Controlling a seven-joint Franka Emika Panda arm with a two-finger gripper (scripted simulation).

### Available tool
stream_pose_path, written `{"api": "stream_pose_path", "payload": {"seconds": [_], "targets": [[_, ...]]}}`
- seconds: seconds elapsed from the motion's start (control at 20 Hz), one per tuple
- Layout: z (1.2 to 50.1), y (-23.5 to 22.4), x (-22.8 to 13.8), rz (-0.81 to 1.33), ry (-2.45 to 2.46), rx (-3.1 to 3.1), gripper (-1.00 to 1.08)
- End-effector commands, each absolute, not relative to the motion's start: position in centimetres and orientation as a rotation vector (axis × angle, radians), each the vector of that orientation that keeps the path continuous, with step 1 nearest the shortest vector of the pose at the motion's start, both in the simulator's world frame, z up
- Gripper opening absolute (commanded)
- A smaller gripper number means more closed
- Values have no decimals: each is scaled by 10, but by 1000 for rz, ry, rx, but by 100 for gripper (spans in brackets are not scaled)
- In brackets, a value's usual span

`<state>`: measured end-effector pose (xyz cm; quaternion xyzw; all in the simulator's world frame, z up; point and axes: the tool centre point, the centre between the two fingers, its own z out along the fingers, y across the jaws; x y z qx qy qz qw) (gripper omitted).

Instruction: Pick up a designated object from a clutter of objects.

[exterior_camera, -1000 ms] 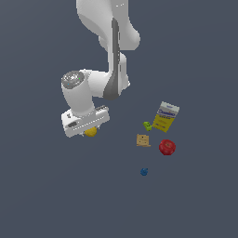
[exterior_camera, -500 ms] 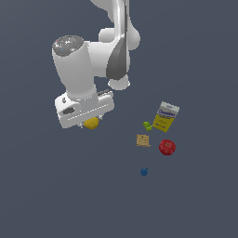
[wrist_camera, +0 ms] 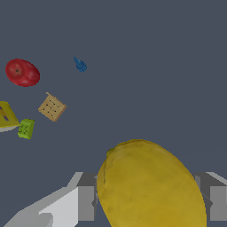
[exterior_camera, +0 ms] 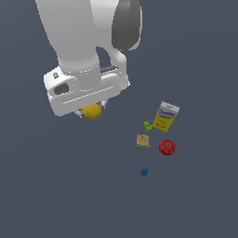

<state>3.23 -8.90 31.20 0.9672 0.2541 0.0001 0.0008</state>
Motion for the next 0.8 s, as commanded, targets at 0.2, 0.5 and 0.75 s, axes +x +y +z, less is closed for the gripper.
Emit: {"api": "stream_pose_path", "payload": {"seconds": [0.2,0.5,0.75], "targets": [[355,-79,45,0,798,3038,-100],[375,-74,52,0,799,3038,-100],[380,-73,53,0,799,3038,-100]]}}
